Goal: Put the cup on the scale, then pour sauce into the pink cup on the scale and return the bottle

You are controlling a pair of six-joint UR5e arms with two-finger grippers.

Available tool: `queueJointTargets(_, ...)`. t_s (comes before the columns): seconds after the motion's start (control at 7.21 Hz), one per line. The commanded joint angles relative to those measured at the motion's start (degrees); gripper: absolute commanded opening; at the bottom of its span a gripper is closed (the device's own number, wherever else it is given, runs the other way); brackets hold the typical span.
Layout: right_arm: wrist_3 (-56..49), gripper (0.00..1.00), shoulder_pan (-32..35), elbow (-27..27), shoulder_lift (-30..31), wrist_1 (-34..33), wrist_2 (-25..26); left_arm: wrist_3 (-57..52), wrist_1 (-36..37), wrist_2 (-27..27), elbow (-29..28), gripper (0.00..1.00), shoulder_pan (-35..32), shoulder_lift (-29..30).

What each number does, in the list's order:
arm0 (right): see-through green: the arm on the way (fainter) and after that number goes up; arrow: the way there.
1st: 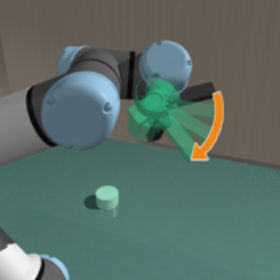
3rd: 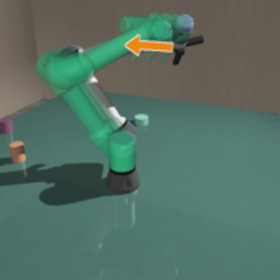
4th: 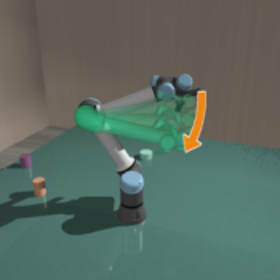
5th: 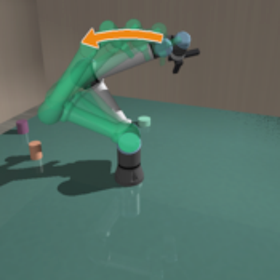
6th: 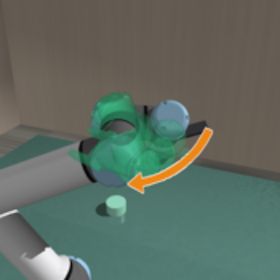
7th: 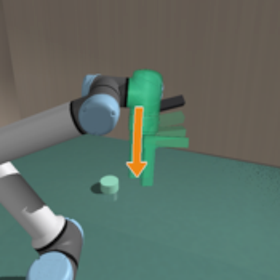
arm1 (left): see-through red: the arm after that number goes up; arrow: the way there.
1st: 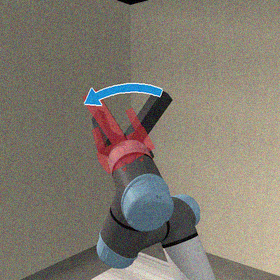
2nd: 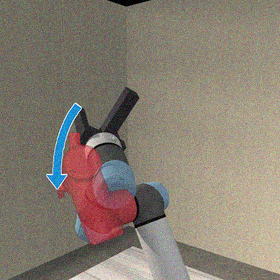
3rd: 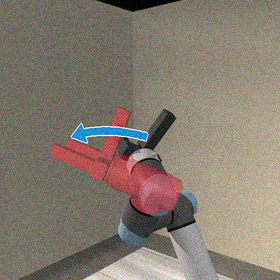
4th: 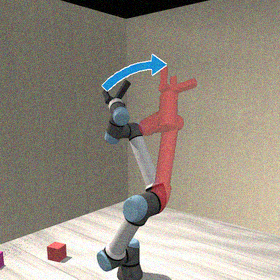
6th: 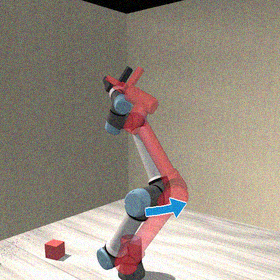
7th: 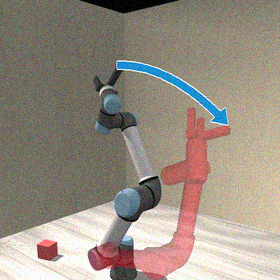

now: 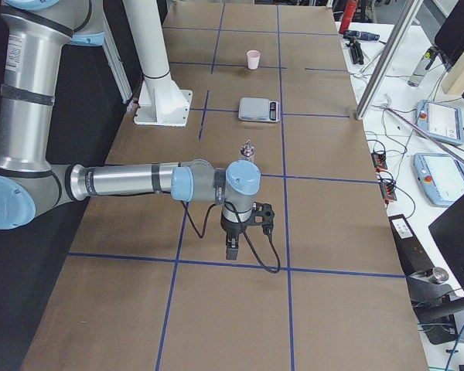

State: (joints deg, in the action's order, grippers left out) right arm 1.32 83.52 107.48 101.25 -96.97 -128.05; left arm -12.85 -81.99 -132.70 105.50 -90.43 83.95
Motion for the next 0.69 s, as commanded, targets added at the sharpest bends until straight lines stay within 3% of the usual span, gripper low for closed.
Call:
queueJointTargets(0.0, 0.43, 1.00, -1.16, 0.01, -4.46, 0.03, -0.19, 0.11, -12.17, 5.43, -4.14, 1.00, 0.08, -0.11)
queueJointTargets(0.14, 0.52, 1.00, -1.43, -0.86, -8.83, -0.06, -0.27, 0.19, -14.06, 5.26, -4.43, 1.00, 0.08, 0.15)
queueJointTargets(0.28, 0.43, 1.00, -1.43, -0.86, -10.18, 0.64, -0.10, 0.11, -13.90, 4.56, -4.43, 1.00, 0.08, 1.72)
queueJointTargets(0.42, 0.61, 1.00, -1.35, -0.86, -10.19, 3.69, -0.36, 1.06, -14.25, 0.11, -3.73, 1.00, 0.08, 2.26)
queueJointTargets(0.55, 0.70, 1.00, -1.35, -1.04, -10.02, 6.07, -1.15, 7.43, -16.86, -0.02, -2.42, 1.00, 0.08, 6.70)
